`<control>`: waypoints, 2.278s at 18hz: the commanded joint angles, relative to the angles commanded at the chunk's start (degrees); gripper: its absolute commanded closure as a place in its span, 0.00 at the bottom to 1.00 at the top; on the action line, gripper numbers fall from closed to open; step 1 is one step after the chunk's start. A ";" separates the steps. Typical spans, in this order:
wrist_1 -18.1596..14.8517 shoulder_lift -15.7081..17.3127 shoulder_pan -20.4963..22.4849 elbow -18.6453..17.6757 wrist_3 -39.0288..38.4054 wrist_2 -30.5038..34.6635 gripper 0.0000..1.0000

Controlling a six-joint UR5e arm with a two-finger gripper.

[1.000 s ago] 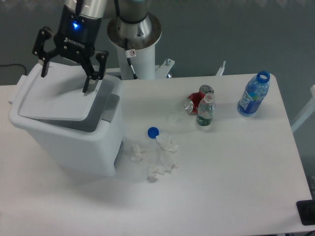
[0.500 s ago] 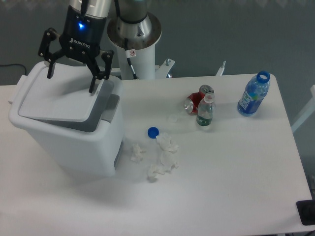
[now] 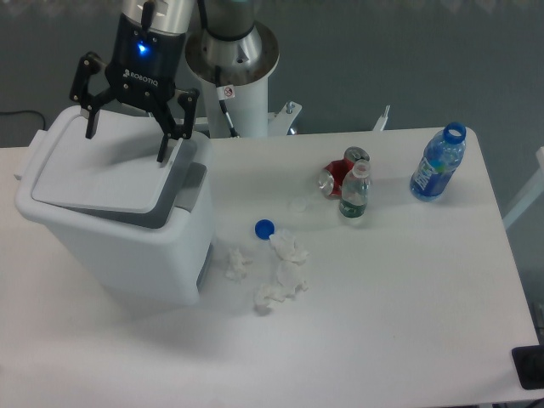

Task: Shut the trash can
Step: 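Press the lid down onto the trash can rim with the gripper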

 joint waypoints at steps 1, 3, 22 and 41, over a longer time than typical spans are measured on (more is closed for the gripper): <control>0.00 -0.26 0.00 0.00 0.00 0.00 0.00; 0.00 -0.53 -0.09 -0.09 -0.09 0.00 0.00; 0.09 -2.73 -0.26 0.09 0.00 0.00 0.00; 0.09 -3.87 -0.18 0.17 1.41 0.00 0.00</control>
